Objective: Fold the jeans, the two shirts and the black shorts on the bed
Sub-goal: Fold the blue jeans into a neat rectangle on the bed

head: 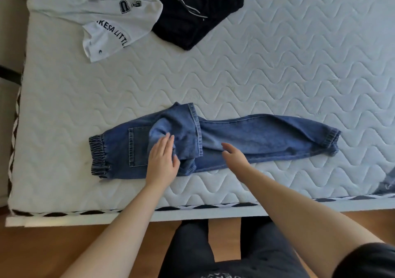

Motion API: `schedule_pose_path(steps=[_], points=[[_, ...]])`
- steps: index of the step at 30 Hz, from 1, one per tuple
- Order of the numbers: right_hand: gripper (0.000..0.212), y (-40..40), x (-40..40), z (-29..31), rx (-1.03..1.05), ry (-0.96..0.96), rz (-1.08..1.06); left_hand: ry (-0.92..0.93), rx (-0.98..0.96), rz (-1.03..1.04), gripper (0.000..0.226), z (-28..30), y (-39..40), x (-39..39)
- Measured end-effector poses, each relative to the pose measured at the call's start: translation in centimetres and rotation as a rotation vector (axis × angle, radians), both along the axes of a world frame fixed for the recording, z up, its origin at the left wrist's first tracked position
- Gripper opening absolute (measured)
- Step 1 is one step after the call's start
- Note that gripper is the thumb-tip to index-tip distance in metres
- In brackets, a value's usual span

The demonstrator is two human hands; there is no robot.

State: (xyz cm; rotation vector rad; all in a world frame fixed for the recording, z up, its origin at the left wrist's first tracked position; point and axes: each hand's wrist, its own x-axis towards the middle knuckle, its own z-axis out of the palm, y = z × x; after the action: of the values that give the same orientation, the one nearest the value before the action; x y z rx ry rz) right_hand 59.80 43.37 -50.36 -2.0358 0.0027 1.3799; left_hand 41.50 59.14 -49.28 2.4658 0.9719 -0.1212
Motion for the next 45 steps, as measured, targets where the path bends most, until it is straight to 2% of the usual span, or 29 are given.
schedule_pose_path(steps=[5, 10, 18, 21, 25, 27, 29, 30, 31, 32, 34, 36, 39, 41, 45], points=[[0.048, -4.9, 4.3, -1.0, -0.029, -0.067, -0.106, 0.021, -0.119, -0.175, 0.058, -0.9, -2.9, 6.6], [0.051, -9.8, 9.1, -2.2, -0.058, -0.148, -0.166, 0.023, -0.116, -0.392, 0.051, -2.7, -6.8, 14.0], [0.052, -20.8, 17.0, -5.9, -0.093, -0.190, -0.470, 0.077, -0.127, -0.649, 0.055, -6.0, -15.7, 26.7], [0.052, -24.8, 19.5, -7.6, -0.130, -0.176, -0.647, 0.148, -0.159, -0.719, 0.060, -7.1, -19.3, 31.0], [0.061, -28.4, 21.8, -9.5, -0.204, -0.184, -0.713, 0.211, -0.171, -0.817, 0.072, -8.9, -22.9, 35.9], [0.063, -29.4, 22.7, -10.4, -0.208, -0.128, -0.757, 0.271, -0.168, -0.846, 0.080, -10.0, -24.0, 37.4], [0.055, -29.9, 23.5, -11.3, -0.187, -0.036, -0.816, 0.322, -0.123, -0.870, 0.084, -11.2, -24.8, 38.7], [0.043, -30.0, 23.9, -11.9, -0.162, 0.030, -0.874, 0.348, -0.063, -0.889, 0.085, -11.6, -25.1, 39.3], [0.030, -30.2, 24.3, -12.6, -0.129, 0.080, -0.922, 0.374, 0.030, -0.910, 0.085, -11.9, -25.4, 40.0], [0.025, -30.1, 24.8, -12.7, -0.095, 0.114, -0.949, 0.386, 0.139, -0.928, 0.082, -12.2, -25.6, 40.5], [0.029, -29.8, 25.5, -12.8, -0.052, 0.163, -0.971, 0.357, 0.332, -0.947, 0.072, -12.5, -25.7, 41.6], [0.026, -29.5, 26.2, -12.9, -0.048, 0.214, -0.973, 0.248, 0.420, -0.955, 0.052, -12.9, -25.9, 42.5], [0.012, -29.4, 26.7, -12.7, -0.025, 0.271, -1.011, 0.112, 0.287, -0.886, 0.025, -13.1, -25.8, 43.7], [0.014, -29.9, 26.8, -12.8, -0.026, 0.190, -1.011, 0.180, 0.096, -0.733, 0.022, -12.3, -25.7, 44.7], [0.021, -32.5, 27.4, -11.1, -0.062, -0.129, -0.900, 0.199, -0.325, -0.169, 0.010, -11.0, -26.2, 48.0]])
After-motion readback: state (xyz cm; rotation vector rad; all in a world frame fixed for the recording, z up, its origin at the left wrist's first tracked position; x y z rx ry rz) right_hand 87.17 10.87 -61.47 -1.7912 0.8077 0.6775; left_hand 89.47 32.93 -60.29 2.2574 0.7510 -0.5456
